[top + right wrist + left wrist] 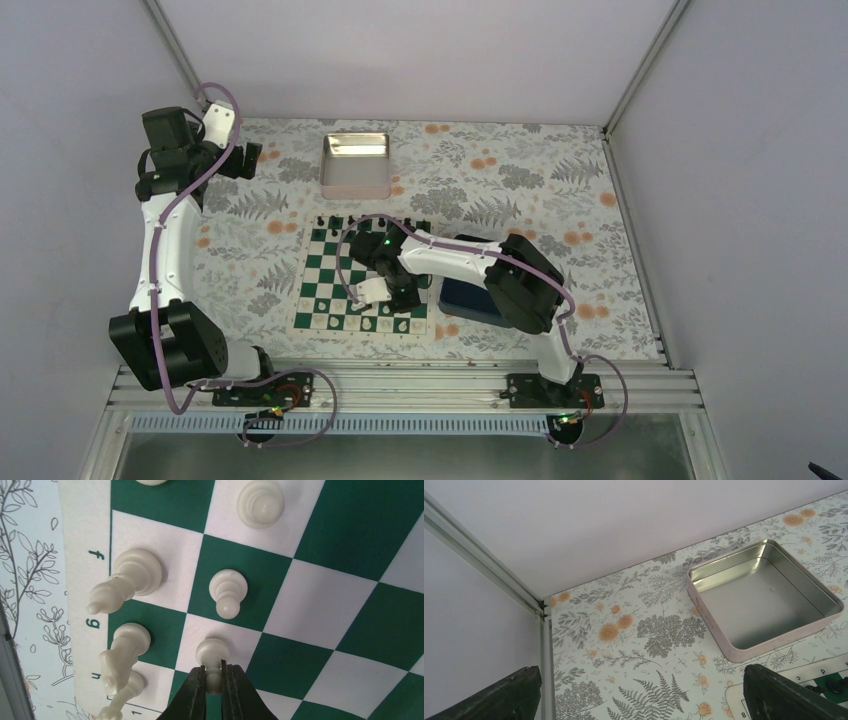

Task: Set up the chess pieces on the board
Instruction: Place the chess piece on the chessboard.

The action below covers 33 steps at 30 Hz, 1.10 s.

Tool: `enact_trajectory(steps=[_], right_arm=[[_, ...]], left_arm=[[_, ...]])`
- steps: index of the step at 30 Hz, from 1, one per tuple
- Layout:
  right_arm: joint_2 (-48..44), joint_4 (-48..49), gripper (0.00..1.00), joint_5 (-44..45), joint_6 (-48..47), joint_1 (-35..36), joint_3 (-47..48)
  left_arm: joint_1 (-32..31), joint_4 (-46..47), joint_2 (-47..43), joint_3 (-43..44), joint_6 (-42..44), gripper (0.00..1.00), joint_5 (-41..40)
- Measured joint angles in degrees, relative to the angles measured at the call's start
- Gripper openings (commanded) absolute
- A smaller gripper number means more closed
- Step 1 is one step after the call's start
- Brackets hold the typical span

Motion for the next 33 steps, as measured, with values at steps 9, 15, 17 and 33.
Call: enact_trajectory(steps=[9, 15, 17, 33], right_arm=[[0.00, 0.28, 0.06, -0.15, 0.02, 0.00, -0.46], [0.00, 0.96, 0.24, 0.17, 0.31, 0.00, -1.40], [0.00, 1.25, 0.29, 0.46, 0.55, -0.02, -1.68], [-16.61, 0.39, 0.40, 2.91, 2.93, -7.17, -3.04]], left_arm=[[0.00, 0.00, 0.00, -0.02, 0.04, 1.00, 0.24], [0.00, 0.00, 0.00, 0.00, 0.07, 1.00, 0.37], [0.00, 0.00, 0.00, 0.00, 0.07, 1.00, 0.39], [0.00, -0.59, -0.44, -0.02, 0.09, 1.00, 0.61]])
